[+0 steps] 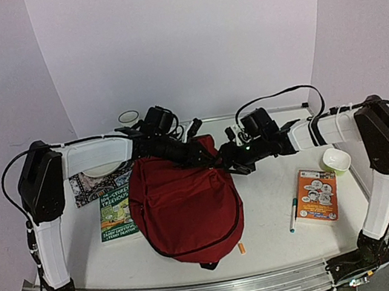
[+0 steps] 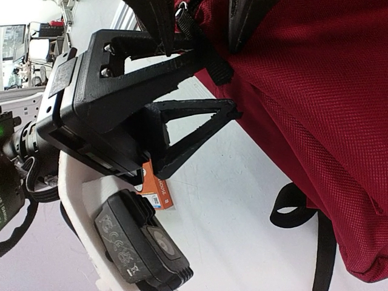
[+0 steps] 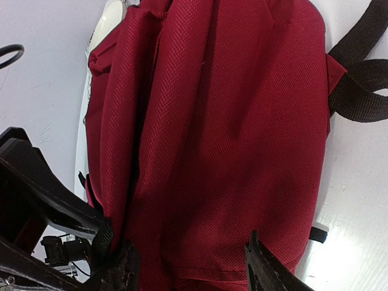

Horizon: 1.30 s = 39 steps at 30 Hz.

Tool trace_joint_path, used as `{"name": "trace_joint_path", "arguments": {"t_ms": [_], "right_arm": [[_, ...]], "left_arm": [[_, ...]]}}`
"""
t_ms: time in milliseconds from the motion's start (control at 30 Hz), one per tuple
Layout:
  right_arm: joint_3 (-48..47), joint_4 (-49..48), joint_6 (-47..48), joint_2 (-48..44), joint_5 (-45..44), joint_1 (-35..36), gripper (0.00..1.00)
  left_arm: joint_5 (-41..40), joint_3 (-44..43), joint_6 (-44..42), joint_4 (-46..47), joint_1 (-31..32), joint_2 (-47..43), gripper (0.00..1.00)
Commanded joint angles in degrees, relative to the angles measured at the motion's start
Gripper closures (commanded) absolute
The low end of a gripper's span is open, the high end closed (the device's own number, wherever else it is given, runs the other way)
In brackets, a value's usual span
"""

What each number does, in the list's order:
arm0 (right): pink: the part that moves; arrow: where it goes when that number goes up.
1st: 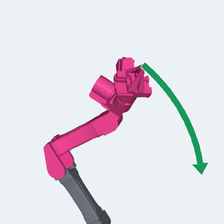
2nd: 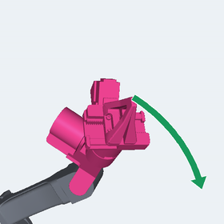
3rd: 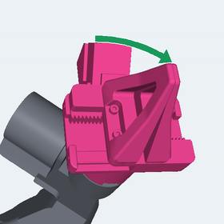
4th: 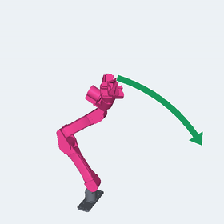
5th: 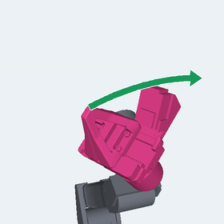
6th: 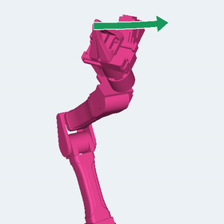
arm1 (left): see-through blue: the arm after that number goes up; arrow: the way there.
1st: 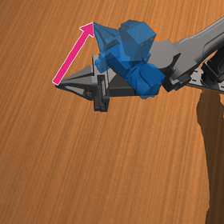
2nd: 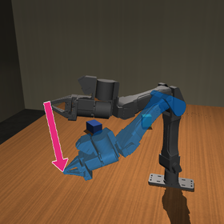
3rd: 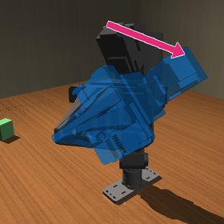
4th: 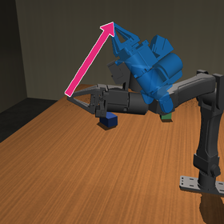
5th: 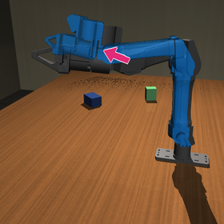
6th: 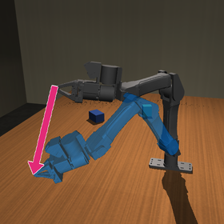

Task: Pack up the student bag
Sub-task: Grab the student bag from the lower front pocket, then hold the lower front pocket of the student bag.

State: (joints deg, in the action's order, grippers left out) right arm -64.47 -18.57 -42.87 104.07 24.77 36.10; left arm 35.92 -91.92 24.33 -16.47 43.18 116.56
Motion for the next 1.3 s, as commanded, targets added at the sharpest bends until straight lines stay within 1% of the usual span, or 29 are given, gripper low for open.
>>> {"name": "trace_joint_path", "arguments": {"t_ms": [0,100,200,333,533,667,733,867,1000,1133,1267], "right_arm": [[-3.4,-1.6,1.2,-0.1,3.2,1.9,0.41],[-3.5,-1.5,1.3,-0.2,2.4,1.9,0.41],[-3.6,-0.6,1.9,0.0,1.4,1.9,0.43],[-3.8,1.1,2.4,0.6,-0.5,1.9,0.49],[-4.3,3.4,3.5,1.5,-3.0,1.7,0.59],[-4.5,5.0,4.2,1.7,-4.5,1.5,0.7],[-4.3,5.5,4.2,1.2,-4.9,1.4,0.71],[-4.0,5.6,4.0,-1.8,-4.9,1.4,0.67],[-4.1,5.0,2.7,-4.1,-5.3,1.4,0.57],[-4.6,3.0,0.7,-3.5,-4.6,1.5,0.48],[-5.1,1.9,-0.9,-1.8,-5.0,1.5,0.43]], "left_arm": [[0.8,-3.0,0.4,2.0,0.8,0.8,0.74],[0.5,-2.6,0.3,2.0,0.8,-0.1,0.82],[-0.4,-1.7,-0.1,2.0,0.8,-2.2,0.87],[-2.0,0.2,-0.5,2.3,0.8,-5.8,0.94],[-5.2,3.9,-0.3,2.9,0.7,-10.9,0.95],[-7.0,6.7,0.0,3.4,0.7,-13.0,0.97],[-7.6,8.1,0.3,3.8,0.7,-13.5,0.97],[-7.7,10.8,1.8,6.2,0.7,-13.8,0.97],[-7.4,14.9,5.2,11.2,0.7,-14.5,0.97],[-6.8,19.7,9.9,18.6,0.7,-14.9,0.95],[-6.1,21.4,12.0,21.4,0.7,-14.4,0.94]]}}
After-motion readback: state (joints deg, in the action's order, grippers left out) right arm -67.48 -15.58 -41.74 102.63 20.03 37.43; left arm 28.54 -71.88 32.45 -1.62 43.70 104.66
